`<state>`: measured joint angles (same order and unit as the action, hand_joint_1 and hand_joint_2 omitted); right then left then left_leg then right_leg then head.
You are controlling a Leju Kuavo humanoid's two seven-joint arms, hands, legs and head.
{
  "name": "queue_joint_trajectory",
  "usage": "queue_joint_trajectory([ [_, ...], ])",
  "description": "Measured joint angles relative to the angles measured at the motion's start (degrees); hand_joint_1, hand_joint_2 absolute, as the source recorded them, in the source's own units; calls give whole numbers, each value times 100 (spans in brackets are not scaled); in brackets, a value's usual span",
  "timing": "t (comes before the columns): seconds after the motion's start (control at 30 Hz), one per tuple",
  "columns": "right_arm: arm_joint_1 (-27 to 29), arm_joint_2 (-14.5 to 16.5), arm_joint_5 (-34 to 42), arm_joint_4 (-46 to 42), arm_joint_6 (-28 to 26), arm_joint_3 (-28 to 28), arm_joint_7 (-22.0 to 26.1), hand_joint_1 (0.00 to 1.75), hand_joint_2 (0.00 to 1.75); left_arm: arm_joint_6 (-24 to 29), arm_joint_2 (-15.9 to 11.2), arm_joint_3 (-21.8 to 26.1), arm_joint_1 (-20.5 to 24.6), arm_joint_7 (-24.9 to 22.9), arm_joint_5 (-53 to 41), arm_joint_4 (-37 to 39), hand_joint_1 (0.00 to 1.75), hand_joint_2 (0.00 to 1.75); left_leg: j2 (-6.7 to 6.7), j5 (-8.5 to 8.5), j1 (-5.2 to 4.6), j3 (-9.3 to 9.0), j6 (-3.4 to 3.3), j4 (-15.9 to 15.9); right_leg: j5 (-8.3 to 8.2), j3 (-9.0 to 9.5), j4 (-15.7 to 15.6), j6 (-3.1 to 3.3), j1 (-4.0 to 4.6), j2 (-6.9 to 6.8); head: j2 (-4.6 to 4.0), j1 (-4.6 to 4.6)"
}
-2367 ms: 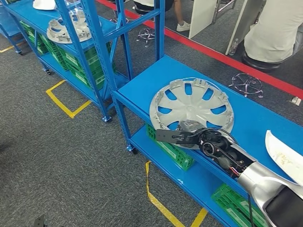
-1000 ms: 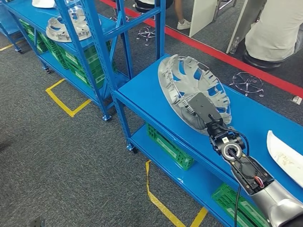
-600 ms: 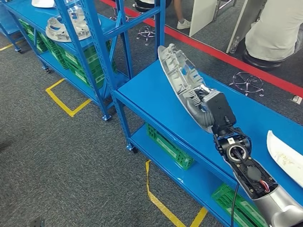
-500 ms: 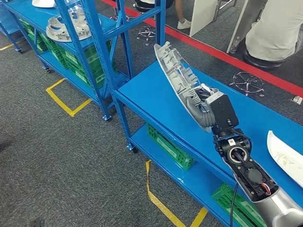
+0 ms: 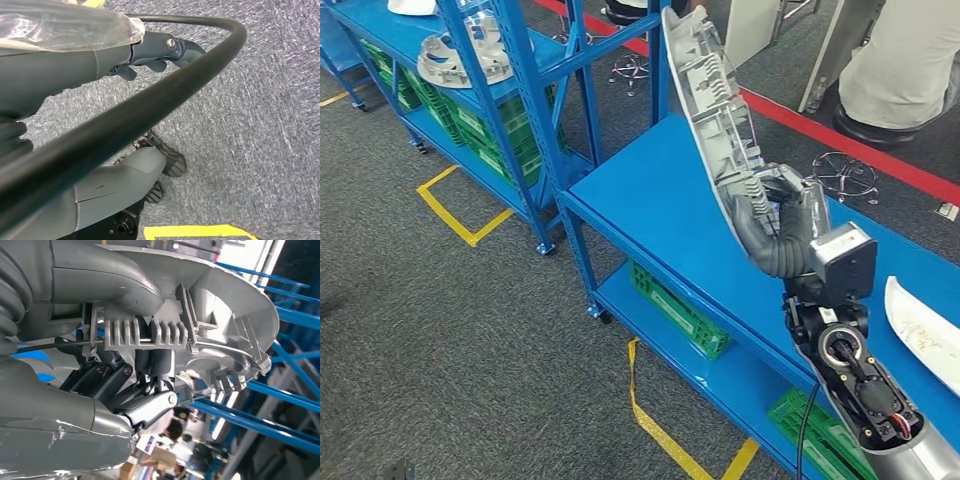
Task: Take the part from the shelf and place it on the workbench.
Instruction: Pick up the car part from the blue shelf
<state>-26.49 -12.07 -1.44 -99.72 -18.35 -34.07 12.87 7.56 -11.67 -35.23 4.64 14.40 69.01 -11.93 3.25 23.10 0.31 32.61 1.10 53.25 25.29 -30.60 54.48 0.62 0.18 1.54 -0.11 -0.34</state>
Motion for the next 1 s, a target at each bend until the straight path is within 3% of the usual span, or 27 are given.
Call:
queue_joint_trajectory([
  [0.57, 457, 21, 921, -585, 547, 159, 958, 175, 175, -15, 1, 0, 8, -3, -5, 0, 0, 175, 1, 0, 0, 3, 0, -1, 1, 0, 0, 0, 1, -2, 0, -3],
  [1.0, 682, 375, 1162, -508, 1307, -256, 1300, 175, 175, -24, 2, 0, 18, -8, -44, 0, 0, 175, 2, 0, 1, 9, 0, -2, 5, -5, 1, 5, 2, -3, 0, -3],
])
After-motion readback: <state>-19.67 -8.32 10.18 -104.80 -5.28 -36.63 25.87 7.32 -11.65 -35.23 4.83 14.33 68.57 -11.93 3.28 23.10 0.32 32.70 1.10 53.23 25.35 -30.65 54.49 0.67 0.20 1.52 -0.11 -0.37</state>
